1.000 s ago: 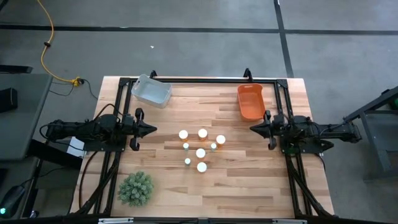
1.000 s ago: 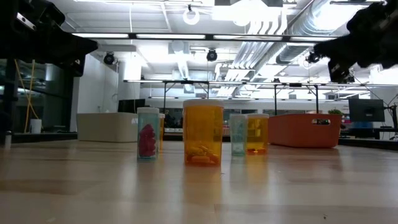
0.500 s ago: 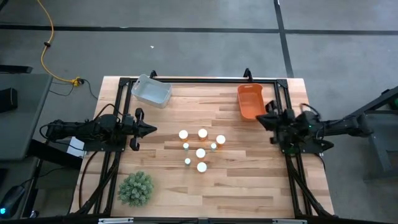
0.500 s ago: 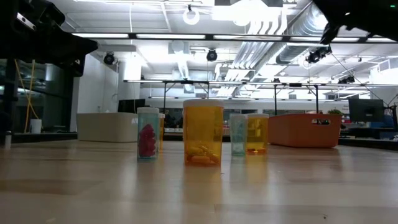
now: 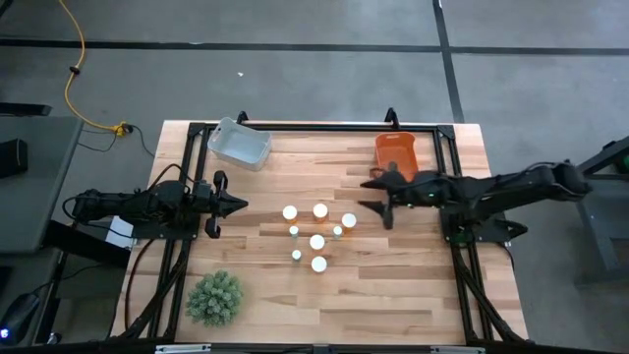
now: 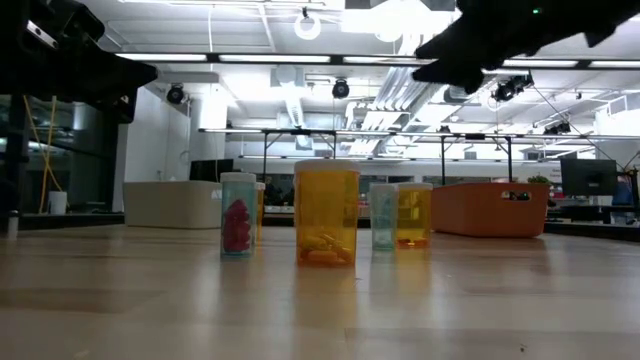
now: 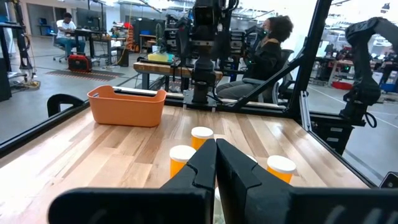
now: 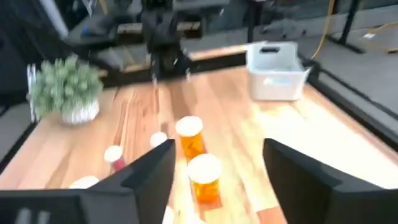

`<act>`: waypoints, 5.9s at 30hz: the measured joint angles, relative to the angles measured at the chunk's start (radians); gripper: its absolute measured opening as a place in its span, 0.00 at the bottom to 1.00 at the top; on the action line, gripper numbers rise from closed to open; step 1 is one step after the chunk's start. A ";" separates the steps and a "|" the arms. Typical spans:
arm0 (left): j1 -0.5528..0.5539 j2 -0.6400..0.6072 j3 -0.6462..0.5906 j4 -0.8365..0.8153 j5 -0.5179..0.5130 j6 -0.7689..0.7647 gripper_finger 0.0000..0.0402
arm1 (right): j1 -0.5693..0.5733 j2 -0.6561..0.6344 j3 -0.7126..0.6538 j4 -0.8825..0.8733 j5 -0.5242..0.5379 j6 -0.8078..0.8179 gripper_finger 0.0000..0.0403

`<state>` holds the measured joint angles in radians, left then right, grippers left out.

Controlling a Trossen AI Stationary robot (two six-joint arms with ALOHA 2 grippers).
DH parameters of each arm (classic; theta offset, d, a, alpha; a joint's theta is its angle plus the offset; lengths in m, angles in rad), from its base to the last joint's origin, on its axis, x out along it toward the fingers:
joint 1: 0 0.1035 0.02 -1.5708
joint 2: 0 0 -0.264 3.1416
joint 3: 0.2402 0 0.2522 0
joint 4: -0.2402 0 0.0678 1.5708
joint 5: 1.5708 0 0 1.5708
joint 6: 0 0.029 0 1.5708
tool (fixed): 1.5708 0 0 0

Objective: Pick and place medicine bottles into bin by pill shape (circle, oval)
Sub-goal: Put the orange capsule bottle into the orange bin

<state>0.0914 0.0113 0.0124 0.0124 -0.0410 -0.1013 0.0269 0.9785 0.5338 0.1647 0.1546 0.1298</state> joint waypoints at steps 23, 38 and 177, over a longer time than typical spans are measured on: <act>0.000 0.000 0.000 0.000 0.000 0.000 0.00 | 0.000 0.214 0.043 0.030 -0.142 -0.001 0.68; 0.000 0.000 0.000 0.000 0.000 0.000 0.00 | 0.000 0.214 0.043 0.032 -0.221 0.020 0.68; 0.000 0.000 0.000 0.000 0.000 0.000 0.00 | -0.414 0.086 0.041 -0.494 0.500 0.282 0.50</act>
<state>0.0910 0.0111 0.0124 0.0124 -0.0406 -0.1013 -0.3869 1.0643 0.5747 -0.3289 0.6544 0.4114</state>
